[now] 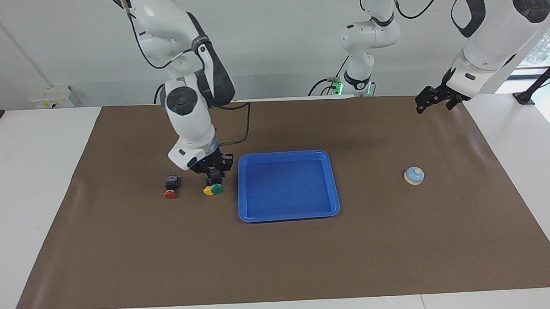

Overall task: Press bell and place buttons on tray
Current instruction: 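Carry the green button into the blue tray and release it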

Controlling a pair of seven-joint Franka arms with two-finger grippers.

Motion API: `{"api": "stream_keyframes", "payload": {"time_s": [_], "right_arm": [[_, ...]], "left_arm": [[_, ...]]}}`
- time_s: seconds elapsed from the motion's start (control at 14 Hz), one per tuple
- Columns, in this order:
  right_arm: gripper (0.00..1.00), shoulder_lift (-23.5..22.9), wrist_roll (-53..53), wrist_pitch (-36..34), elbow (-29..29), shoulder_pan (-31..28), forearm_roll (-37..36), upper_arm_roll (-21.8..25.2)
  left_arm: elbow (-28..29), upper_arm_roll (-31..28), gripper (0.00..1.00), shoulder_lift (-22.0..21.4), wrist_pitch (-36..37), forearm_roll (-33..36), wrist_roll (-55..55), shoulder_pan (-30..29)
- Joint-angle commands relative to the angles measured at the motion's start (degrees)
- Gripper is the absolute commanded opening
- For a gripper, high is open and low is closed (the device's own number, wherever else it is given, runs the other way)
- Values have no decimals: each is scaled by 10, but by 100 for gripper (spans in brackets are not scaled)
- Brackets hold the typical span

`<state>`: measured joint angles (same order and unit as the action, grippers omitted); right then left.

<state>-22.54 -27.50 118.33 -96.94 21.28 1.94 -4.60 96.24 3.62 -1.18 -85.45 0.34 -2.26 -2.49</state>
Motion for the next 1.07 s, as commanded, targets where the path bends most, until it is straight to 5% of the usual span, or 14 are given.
{"api": "stream_keyframes", "payload": {"time_s": [0.0, 0.72, 1.0], "right_arm": [[0, -31, -28, -2, 29, 3, -7, 3], [0, -19, -34, 19, -37, 3, 32, 1], [24, -12, -34, 56, -68, 19, 33, 2]], "left_arm": [[-3, -3, 100, -5, 11, -5, -6, 1], [-3, -3, 100, -5, 11, -5, -6, 1], [-3, -3, 100, -5, 11, -5, -6, 1]]}}
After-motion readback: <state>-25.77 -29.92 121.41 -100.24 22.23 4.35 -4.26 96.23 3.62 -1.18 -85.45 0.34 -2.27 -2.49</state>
